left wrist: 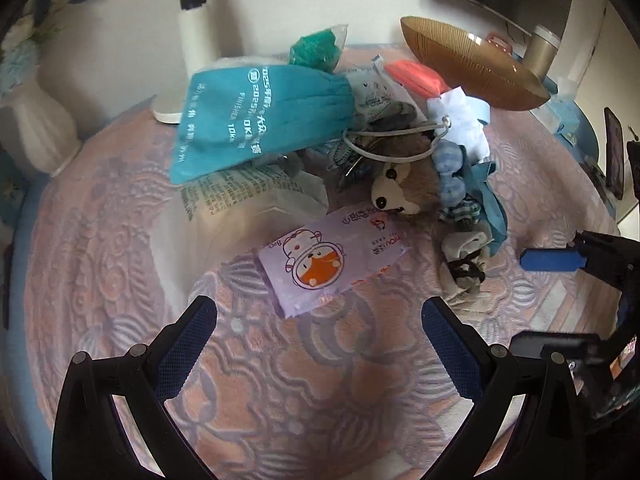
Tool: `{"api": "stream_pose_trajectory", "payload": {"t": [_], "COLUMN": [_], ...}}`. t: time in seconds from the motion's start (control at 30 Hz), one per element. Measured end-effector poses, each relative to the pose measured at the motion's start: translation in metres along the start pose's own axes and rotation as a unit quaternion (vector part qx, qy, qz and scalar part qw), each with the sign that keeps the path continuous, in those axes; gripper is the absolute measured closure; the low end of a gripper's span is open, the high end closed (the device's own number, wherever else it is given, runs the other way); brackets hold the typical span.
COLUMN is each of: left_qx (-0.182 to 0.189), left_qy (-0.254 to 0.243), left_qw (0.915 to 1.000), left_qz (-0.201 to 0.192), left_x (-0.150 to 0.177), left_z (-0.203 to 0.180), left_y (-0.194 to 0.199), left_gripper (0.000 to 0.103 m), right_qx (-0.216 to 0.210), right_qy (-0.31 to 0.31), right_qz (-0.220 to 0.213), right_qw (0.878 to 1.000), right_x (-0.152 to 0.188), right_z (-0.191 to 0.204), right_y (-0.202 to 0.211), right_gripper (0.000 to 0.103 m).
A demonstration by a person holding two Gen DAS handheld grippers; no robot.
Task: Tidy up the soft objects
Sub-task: 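Grasp the white-grey sock with the right tool while the left tool grasps the purple wipes pack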
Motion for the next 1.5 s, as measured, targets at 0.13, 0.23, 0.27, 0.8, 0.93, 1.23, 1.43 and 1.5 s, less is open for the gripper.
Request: {"api": "stream_pose_trajectory", "payload": {"t": [0.13,0.23,0.27,0.8,0.93,1.23,1.43,1.5], "left_qx": [0.047,0.048,0.050,0.055,0.071,0.033,0.004,-0.003], "left_qy": [-0.004,-0.018,-0.018,0.028,0.049,0.027,0.004,-0.007], "left_qw": [0.9989,0.9985,0.9983,0.9968,0.9949,0.9986,0.9996,0.9994], "left_qz": [0.002,-0.020,-0.023,-0.051,-0.051,-0.029,-0.028,-0.034], "left_x": [-0.003,-0.013,-0.016,0.000,0.020,0.027,0.017,0.014], "left_z": [-0.002,-0.008,-0.008,-0.019,-0.037,-0.078,-0.085,-0.091], "left_y": [-0.014,-0.017,-0.019,0.004,0.021,0.009,0.001,0.001], "left_gripper": [0.007,0.007,0.007,0.060,0.060,0.037,0.036,0.055], "right_qx": [-0.027,-0.015,-0.014,0.010,0.005,0.019,0.015,0.009], "right_qy": [-0.004,-0.007,-0.011,0.028,0.050,0.068,0.031,0.016], "right_qz": [0.040,0.031,0.030,-0.007,-0.026,0.004,0.025,0.021], "right_qw": [0.999,0.999,0.999,1.000,0.998,0.998,0.999,1.000], "right_x": [0.013,0.007,0.005,-0.003,0.003,0.025,0.042,0.046], "right_z": [0.027,0.031,0.032,0.051,0.047,0.016,-0.006,-0.011], "right_y": [-0.020,-0.027,-0.028,-0.032,-0.005,0.015,0.012,0.016], "right_gripper": [0.031,0.031,0.033,0.051,0.051,0.040,0.032,0.032]}}
Point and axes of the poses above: each gripper's, at about its wrist camera, not at the fingertips, and y roughly against the way its jaws point, z to its left, x to its underside, the point moved 10 cm from there along -y, roughly the way its jaws point, and after that the axes turned 12 degrees about -y, right-handed, at the moved point
